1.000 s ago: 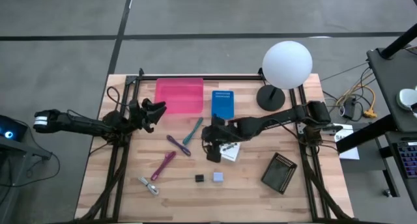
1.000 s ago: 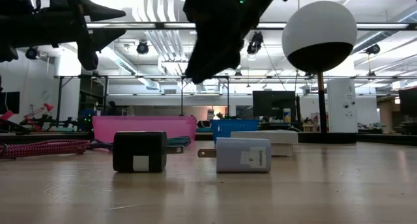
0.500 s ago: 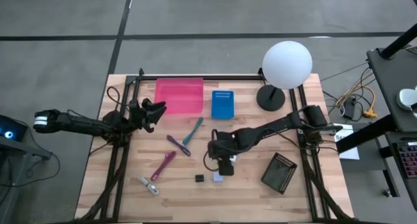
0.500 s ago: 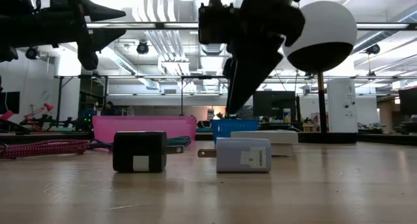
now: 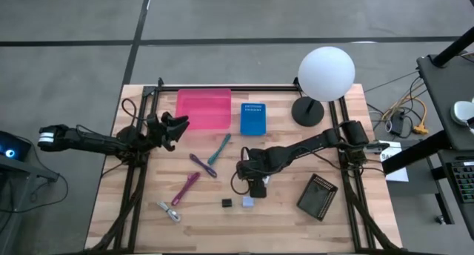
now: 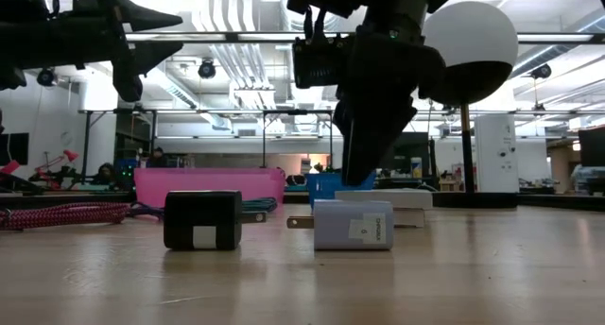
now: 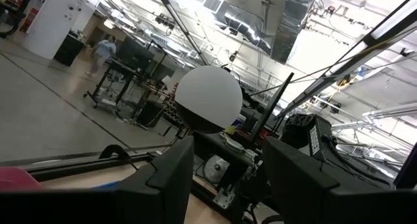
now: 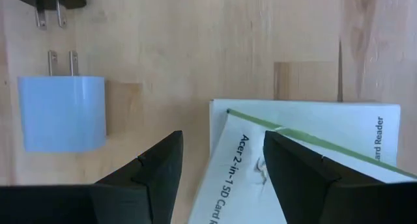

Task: Pick and place items into bin
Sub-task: Put the top white card reader box into the black bin

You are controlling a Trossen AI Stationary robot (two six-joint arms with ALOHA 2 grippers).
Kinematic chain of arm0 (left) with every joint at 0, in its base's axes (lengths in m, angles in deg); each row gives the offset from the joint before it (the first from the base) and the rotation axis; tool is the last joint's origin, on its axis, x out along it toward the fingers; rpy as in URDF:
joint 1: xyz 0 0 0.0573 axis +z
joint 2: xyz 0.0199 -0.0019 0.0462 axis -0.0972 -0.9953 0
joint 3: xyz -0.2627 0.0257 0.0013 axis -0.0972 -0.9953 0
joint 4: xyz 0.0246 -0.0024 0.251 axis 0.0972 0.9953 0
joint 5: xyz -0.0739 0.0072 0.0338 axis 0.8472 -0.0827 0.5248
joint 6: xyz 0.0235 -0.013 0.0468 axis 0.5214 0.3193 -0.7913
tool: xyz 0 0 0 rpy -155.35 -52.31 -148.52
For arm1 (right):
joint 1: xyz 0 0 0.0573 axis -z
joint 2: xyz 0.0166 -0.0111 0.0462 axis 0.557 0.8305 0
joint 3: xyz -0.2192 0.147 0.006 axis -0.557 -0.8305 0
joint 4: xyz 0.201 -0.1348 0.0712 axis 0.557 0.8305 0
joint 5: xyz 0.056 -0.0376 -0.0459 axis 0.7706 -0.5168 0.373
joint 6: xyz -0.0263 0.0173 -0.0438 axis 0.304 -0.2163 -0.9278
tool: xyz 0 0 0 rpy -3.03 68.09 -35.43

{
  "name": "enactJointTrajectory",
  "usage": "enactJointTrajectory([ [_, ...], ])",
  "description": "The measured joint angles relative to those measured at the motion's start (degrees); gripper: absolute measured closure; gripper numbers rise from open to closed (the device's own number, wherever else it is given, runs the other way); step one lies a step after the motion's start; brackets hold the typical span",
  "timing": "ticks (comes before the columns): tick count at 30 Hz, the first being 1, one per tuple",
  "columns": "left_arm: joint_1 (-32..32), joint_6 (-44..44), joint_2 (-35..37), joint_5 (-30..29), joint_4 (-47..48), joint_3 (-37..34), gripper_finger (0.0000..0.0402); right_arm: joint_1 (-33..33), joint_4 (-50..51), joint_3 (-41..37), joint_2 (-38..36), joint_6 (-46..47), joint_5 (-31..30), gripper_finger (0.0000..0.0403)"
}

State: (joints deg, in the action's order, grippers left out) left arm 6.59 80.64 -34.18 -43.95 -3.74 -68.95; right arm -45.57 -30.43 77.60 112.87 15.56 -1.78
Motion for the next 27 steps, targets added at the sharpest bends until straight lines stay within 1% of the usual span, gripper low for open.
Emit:
enactJointTrajectory([
  [3, -0.01, 0.00, -0.01, 0.00, 0.07, 0.00, 0.0233, 0.00, -0.02, -0.20, 0.00, -0.43, -1.08, 0.0202],
  [10, -0.01, -0.01, -0.01, 0.17, 0.09, 0.00, 0.0233, 0.11, -0.42, -2.24, -0.04, -0.72, -1.21, 0.0202],
  [17, -0.01, -0.03, -0.02, 0.15, 0.09, 0.00, 0.0233, 0.11, -1.00, -2.56, -0.11, -0.98, -1.19, 0.0202],
  [21, 0.00, -0.05, -0.02, 0.13, 0.09, 0.00, 0.0233, 0.17, -2.26, -2.75, -0.11, -1.31, 0.90, 0.0202],
  [27, -0.01, -0.05, -0.02, -0.05, 0.09, 0.00, 0.0233, 0.15, -2.72, -4.32, -0.27, -1.26, 1.07, 0.0202],
])
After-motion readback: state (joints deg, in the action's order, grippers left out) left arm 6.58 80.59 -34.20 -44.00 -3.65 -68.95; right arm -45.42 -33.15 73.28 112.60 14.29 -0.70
